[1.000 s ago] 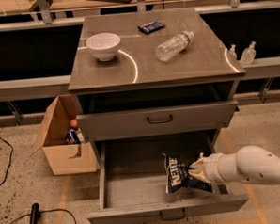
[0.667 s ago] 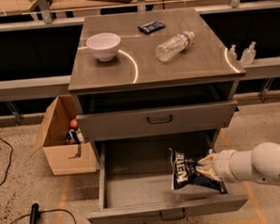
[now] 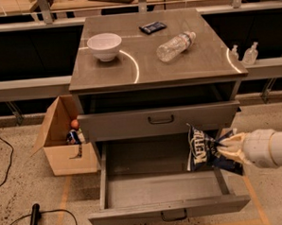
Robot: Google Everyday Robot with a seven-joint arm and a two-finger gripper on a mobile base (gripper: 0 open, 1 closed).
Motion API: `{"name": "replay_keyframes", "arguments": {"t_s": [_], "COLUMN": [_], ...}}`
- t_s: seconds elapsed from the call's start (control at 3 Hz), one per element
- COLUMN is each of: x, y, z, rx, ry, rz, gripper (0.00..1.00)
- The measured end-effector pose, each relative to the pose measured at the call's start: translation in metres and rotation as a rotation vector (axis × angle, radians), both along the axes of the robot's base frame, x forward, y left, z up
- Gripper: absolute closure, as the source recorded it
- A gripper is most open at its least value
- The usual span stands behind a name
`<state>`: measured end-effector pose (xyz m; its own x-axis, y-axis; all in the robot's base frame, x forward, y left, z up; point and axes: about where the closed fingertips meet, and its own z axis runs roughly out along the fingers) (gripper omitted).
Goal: Pick blue chip bag from middle drawer and place on counter
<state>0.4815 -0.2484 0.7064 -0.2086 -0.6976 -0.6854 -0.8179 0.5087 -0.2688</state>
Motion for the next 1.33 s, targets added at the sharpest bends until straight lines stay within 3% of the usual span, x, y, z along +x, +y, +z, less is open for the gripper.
{"name": "replay_keyframes", "arguments": {"t_s": [0.33, 0.67, 1.33], "x": [0.012, 0.039, 0.113], "y": [-0.012, -0.016, -0.016], "z": [0.056, 0.109, 0.174], "rx": [0.072, 0.114, 0.111], "ry": [-0.068, -0.167, -0.302], "rz": [0.032, 0.073, 0.177], "gripper": [1.00, 1.00, 1.00]}}
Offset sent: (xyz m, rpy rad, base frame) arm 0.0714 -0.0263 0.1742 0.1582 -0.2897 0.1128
